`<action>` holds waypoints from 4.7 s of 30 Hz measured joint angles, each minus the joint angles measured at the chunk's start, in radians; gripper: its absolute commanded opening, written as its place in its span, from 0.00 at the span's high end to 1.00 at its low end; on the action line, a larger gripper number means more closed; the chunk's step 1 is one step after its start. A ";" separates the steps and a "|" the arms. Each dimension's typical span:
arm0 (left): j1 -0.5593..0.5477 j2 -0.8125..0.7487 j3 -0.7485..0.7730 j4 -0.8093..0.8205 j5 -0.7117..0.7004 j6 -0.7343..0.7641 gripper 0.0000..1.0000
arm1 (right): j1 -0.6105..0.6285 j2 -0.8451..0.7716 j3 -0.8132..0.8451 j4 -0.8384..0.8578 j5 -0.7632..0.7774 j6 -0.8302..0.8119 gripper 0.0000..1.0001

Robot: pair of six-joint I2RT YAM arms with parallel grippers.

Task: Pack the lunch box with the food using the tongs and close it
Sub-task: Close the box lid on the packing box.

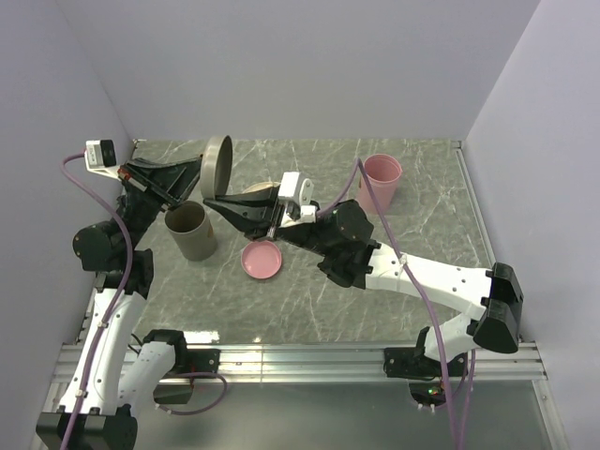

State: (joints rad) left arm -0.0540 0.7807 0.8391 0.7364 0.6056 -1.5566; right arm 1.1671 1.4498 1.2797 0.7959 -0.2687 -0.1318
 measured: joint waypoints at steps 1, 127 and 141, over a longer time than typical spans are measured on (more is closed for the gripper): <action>0.000 0.000 0.000 -0.001 0.001 0.005 0.99 | 0.000 0.000 0.000 -0.004 0.001 -0.001 0.71; 0.072 0.315 0.064 -1.095 -0.526 1.625 1.00 | -0.785 -0.174 -0.047 -1.313 -0.066 -0.017 0.00; 0.061 0.335 0.031 -1.052 -0.525 1.648 1.00 | -0.785 -0.171 -0.047 -1.313 -0.066 -0.018 0.00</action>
State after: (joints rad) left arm 0.0071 1.1156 0.8703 -0.3161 0.0803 0.0914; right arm 0.3824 1.2789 1.2327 -0.5175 -0.3344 -0.1493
